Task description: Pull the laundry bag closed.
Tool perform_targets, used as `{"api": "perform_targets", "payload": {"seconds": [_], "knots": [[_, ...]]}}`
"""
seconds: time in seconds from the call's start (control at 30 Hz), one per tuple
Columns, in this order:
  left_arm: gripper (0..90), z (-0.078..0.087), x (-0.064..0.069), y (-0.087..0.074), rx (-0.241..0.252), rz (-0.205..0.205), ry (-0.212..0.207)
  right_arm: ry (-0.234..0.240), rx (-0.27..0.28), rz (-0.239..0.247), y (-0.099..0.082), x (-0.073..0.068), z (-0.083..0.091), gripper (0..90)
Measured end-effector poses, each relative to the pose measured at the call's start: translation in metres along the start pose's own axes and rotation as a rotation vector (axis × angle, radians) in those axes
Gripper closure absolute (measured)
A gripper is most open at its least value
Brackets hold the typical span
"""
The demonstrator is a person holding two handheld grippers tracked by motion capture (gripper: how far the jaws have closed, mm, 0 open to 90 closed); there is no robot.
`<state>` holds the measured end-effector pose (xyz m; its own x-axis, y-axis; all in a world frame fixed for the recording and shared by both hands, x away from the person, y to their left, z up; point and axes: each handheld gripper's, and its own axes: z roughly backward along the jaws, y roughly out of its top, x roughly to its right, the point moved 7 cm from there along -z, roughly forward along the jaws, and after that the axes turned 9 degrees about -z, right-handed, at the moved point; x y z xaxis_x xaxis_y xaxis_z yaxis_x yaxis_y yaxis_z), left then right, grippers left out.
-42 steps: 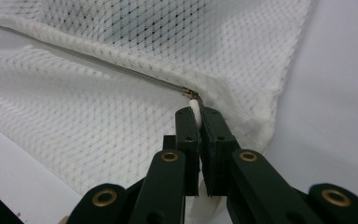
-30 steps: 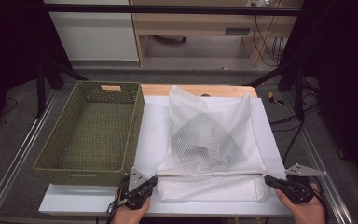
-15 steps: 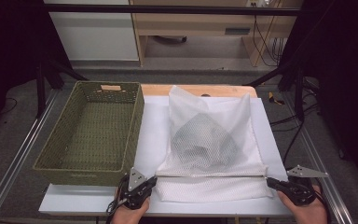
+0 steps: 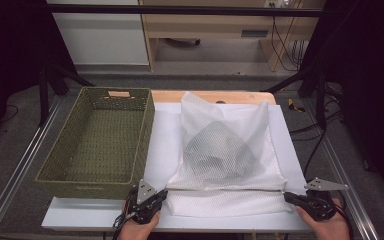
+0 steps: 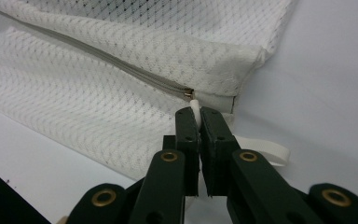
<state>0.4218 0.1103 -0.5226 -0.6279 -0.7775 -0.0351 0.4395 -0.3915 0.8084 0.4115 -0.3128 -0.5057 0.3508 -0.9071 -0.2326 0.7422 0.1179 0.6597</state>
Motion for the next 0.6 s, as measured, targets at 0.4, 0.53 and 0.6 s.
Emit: {"api": "perform_targets", "payload": {"seconds": [0.4,0.53,0.6], "knots": [[86.8,0.003,0.000,0.001,0.002,-0.016,0.009,0.010,0.012,0.002,-0.005,-0.004,0.007,86.5],[74.4,0.009,-0.002,0.005,0.024,-0.013,0.037,0.015,0.017,0.001,-0.007,-0.004,0.007,78.5],[67.5,0.014,-0.001,0.010,0.039,-0.026,0.040,0.010,0.035,-0.001,-0.005,-0.004,0.008,70.0]]}}
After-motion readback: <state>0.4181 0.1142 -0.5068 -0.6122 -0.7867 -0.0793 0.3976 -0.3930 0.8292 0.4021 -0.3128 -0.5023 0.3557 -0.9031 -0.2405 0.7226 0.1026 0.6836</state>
